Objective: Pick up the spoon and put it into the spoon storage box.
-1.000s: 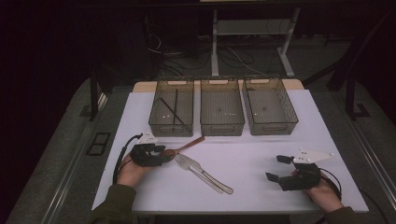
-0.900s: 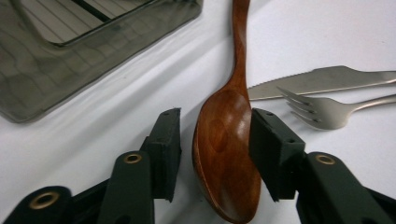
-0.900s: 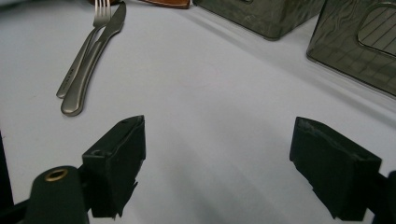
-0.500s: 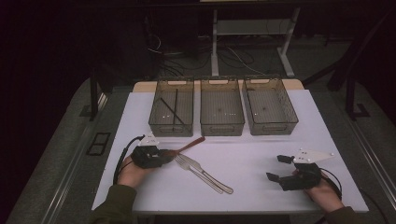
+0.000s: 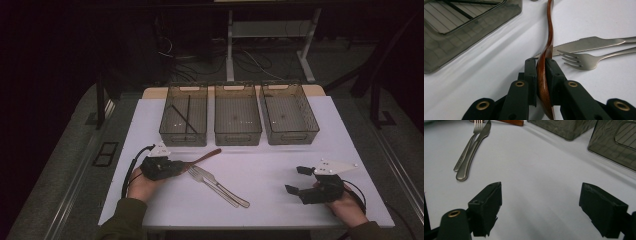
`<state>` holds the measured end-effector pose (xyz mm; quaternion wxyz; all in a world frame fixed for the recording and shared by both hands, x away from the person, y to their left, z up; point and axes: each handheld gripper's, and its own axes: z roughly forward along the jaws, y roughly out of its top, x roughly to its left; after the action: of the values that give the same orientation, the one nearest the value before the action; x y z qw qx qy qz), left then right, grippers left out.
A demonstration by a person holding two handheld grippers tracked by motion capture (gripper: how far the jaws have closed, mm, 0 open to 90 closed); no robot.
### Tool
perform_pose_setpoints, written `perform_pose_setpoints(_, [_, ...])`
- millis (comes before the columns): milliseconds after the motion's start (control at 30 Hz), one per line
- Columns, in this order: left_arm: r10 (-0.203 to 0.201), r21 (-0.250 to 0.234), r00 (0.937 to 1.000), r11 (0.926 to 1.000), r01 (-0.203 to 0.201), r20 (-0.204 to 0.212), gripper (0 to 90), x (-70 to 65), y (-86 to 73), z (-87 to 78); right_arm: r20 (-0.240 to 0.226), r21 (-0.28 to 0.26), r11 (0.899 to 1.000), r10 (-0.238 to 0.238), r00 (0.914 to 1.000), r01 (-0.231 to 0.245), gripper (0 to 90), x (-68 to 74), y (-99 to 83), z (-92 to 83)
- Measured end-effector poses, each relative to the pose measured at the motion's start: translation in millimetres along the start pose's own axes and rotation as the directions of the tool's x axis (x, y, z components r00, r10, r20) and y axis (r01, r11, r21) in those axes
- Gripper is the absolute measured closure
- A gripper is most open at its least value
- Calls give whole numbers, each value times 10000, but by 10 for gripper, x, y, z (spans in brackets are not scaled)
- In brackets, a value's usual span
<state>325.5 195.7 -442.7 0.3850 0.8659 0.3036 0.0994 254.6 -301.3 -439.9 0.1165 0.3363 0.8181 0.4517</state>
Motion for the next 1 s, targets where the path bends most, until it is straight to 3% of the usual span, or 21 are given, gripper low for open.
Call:
perform_pose_setpoints(567, [452,-49,9972,9989,-456,-593,803,-8,60,-49,-7,-91,9999,129,9999,-129,176,-13,1,-13])
perform_pose_setpoints(733, [403,-395,9973,9983,-427,-610,803,-6,88,-110,-14,-93,9999,128,9999,-129,176,-11,1,-18])
perform_pose_setpoints(1000, [754,-621,9963,9950,-780,-424,803,-34,167,-195,-16,-73,10000,57,10000,-57,176,-10,1,-18])
